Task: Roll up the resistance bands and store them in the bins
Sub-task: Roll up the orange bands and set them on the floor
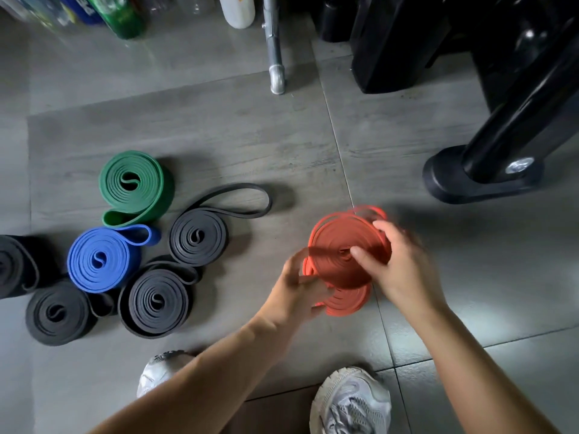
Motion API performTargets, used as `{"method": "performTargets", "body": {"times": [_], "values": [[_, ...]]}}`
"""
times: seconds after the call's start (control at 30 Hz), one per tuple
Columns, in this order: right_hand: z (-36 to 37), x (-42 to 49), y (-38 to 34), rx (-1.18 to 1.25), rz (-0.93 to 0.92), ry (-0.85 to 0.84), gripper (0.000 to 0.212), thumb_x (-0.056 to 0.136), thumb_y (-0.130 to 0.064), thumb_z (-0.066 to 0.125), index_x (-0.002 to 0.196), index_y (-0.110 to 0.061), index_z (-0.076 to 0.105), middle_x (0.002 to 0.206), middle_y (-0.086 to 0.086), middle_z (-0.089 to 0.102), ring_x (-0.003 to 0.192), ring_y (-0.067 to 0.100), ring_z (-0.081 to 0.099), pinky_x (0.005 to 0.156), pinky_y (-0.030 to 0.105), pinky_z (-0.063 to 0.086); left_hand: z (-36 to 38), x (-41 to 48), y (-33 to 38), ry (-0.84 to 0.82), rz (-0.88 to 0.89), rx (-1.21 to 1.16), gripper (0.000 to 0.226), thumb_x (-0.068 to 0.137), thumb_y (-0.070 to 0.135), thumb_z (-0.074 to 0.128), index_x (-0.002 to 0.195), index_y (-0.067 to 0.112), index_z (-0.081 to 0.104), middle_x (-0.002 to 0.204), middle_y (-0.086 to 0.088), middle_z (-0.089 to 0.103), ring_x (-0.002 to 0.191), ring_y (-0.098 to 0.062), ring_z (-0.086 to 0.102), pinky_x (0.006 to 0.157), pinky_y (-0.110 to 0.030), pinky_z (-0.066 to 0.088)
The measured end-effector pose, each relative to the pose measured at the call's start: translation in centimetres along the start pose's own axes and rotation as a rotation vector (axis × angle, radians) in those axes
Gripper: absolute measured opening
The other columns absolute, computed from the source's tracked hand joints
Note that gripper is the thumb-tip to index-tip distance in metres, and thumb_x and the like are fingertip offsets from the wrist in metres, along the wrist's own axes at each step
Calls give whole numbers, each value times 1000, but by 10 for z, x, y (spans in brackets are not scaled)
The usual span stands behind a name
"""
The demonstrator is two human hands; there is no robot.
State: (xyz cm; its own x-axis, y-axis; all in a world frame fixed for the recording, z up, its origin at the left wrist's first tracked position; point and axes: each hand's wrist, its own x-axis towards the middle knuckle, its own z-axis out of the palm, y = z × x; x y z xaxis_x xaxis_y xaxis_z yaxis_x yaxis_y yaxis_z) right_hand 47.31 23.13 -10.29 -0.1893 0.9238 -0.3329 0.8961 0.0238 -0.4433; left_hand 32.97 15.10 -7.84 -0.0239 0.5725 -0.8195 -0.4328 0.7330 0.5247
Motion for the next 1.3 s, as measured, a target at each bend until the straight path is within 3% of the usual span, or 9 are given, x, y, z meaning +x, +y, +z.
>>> {"method": "performTargets", "body": {"times": [0.13,0.43,0.67,0.73,0.83,0.93,1.03,1.2,1.3], "values": [[-8,26,1,24,30,-4,54,79,-42,68,126,-20,53,114,15,58,108,35,54,91,41,44,7,16,20,-56,13,30,42,93,5,45,124,34,40,77,6,65,90,-16,63,84,-32,41],[-2,5,12,-4,26,-93,54,76,-47,68,123,-23,55,114,11,60,110,31,54,91,42,45,8,-15,-15,-44,-11,77,59,84,9,56,129,38,33,98,8,60,112,-21,58,71,-26,48],[27,-16,25,-215,-35,-229,62,77,-51,65,131,-28,45,125,2,55,112,26,55,91,35,42,-6,-10,-54,45,-148,128,48,91,11,47,128,36,34,104,9,60,95,-13,64,69,-27,48],[26,-11,27,-251,-76,-202,69,74,-51,69,132,-24,42,127,0,56,113,24,56,89,34,41,-11,4,-56,174,-108,269,49,88,20,57,131,26,36,111,1,58,95,-16,60,74,-29,50],[24,-2,29,-284,-86,-209,76,71,-52,72,131,-23,36,121,-1,62,106,26,61,82,34,45,-17,25,-54,361,102,584,79,78,38,71,140,15,27,137,-8,33,125,-26,42,105,-38,38],[23,10,25,-314,-32,-321,83,68,-55,72,131,-28,26,119,0,62,103,28,63,77,36,47,-9,40,-49,255,327,948,117,65,55,75,148,16,3,150,-5,12,137,-25,19,110,-37,27],[14,24,16,-420,-36,-394,90,59,-66,70,129,-28,28,125,1,57,108,28,59,78,36,46,-1,51,-54,153,295,1261,135,61,60,76,147,15,-18,154,-5,2,139,-25,15,108,-38,34],[13,55,-20,-224,-398,-19,57,75,-64,52,117,-27,54,119,3,55,109,29,53,88,37,42,-2,55,-59,152,308,1289,131,66,56,74,146,12,-20,155,-4,-1,138,-24,16,107,-37,36],[41,74,-49,-417,-700,-224,41,91,-51,42,129,-35,51,144,-4,39,135,24,30,111,39,19,-2,55,-58,148,291,1295,130,66,55,75,146,12,-19,155,-3,-2,138,-24,15,107,-37,35]]}}
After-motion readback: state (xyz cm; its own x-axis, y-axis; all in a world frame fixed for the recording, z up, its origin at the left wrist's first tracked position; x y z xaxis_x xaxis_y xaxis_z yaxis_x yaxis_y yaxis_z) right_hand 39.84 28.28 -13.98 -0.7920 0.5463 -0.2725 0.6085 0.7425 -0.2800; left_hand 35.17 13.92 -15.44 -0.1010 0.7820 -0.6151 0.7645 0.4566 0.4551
